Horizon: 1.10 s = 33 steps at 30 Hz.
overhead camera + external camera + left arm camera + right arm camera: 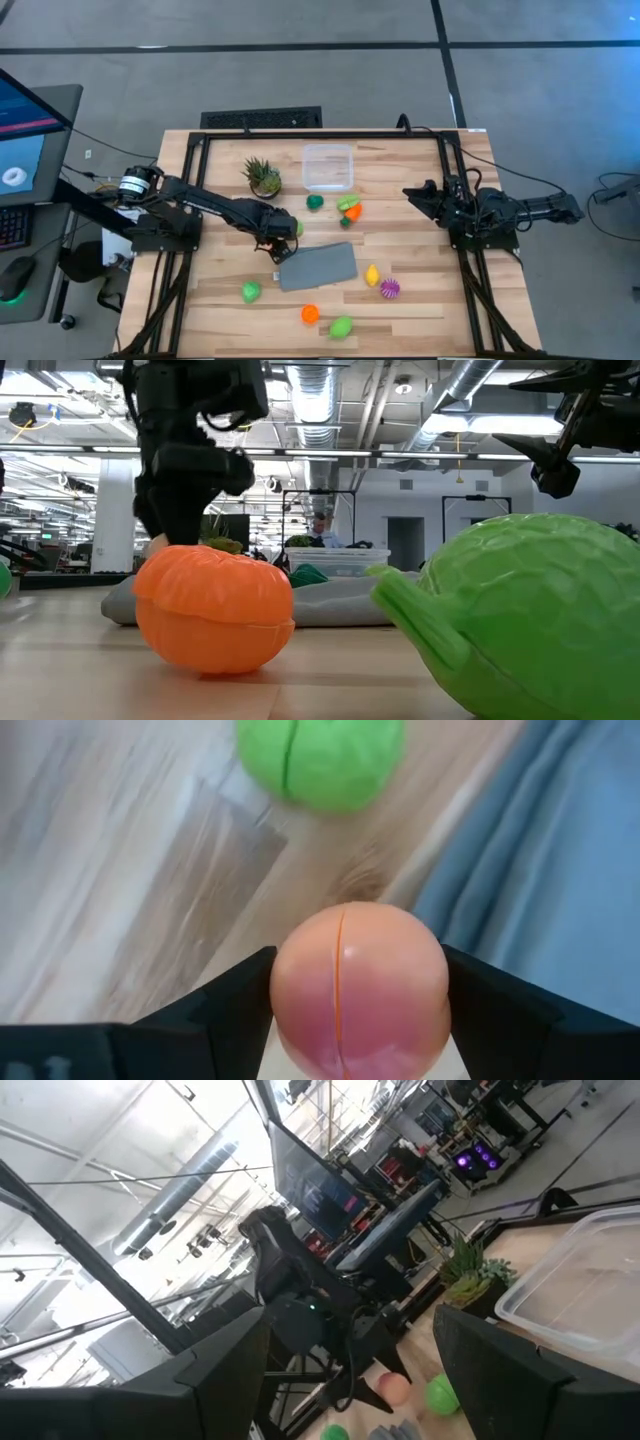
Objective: Pick and placing Produce into tupperware
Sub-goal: Put the apricot into the bin
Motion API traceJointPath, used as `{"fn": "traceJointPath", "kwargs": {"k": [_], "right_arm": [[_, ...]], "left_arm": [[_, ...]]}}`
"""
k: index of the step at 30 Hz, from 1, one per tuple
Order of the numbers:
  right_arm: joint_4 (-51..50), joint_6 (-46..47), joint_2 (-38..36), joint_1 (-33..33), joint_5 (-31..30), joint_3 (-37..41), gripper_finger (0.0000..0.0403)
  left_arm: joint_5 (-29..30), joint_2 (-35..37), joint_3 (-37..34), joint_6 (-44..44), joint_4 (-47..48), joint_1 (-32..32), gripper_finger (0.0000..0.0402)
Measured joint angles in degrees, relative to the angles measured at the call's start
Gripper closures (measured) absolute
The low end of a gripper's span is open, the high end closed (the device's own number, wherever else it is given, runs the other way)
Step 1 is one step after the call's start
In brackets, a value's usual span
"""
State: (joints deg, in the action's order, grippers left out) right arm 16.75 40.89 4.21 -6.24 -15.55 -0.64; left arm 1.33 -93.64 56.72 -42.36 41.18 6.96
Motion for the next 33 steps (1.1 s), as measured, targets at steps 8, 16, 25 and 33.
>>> {"fn": "traceJointPath", "kwargs": {"k": [8, 16, 25, 33], "right_arm": [[-0.02, 0.74, 0.00, 0.00, 0.00, 0.00, 0.0097], [-0.74, 0.72, 0.01, 0.00, -0.18, 0.00, 0.0097], [-0.90, 0.74, 0.02, 0.00, -1.11, 0.00, 0.0097], [-1.32, 0.68, 0.02, 0.00, -2.30, 0.00, 0.0097]], "left_arm": [[2.91, 1.07, 6.36, 3.88, 5.32, 0.00, 0.0152], [11.29, 1.92, 12.29, 11.44, 4.00, -0.64, 0.0152], [15.90, 1.89, 14.61, 23.68, -10.77, -5.52, 0.0152], [17.37, 1.89, 14.61, 31.15, -22.71, -13.48, 0.0152]]}}
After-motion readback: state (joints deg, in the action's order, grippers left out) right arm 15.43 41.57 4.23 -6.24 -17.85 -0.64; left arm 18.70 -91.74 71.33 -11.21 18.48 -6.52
